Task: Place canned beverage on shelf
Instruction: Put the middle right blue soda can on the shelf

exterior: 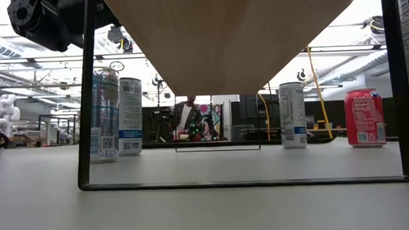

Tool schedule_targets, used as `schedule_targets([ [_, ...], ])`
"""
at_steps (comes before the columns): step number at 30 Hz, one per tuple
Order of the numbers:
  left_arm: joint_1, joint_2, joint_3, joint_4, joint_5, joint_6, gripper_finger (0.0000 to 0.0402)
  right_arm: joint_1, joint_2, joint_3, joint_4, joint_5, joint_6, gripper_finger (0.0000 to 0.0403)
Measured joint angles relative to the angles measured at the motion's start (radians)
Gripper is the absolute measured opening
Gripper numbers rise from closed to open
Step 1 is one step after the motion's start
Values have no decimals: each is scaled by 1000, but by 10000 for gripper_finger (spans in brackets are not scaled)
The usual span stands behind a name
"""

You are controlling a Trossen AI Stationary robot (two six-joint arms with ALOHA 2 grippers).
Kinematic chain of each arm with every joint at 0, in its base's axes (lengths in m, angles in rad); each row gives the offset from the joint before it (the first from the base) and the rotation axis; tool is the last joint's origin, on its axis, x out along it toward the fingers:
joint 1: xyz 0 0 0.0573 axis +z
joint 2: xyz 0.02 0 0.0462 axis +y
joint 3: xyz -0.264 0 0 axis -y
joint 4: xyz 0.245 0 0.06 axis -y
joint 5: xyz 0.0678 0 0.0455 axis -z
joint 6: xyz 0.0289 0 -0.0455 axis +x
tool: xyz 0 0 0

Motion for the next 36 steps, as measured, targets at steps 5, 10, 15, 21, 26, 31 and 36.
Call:
schedule_targets([
  [5, -1, 0, 0, 6, 1, 1, 233, 0, 18, 0, 47, 2, 0, 234],
  [10, -1, 0, 0, 8, 0, 2, 235, 2, 69, 0, 160, 5, -23, 225],
  [15, -2, 0, 0, -5, 1, 0, 236, 2, 78, 0, 157, 9, -28, 223],
  [21, -2, 0, 0, -23, 0, 2, 237, 2, 78, 0, 148, 9, -26, 192],
  [26, -2, 0, 0, -32, -4, 1, 244, 2, 78, 0, 131, 10, -23, 153],
  [31, -6, 0, 0, -35, -13, -5, 285, 3, 71, 0, 90, 6, 3, 150],
  [36, -10, -18, 0, -57, -19, -27, 330, 7, 32, 0, 24, 0, 33, 153],
])
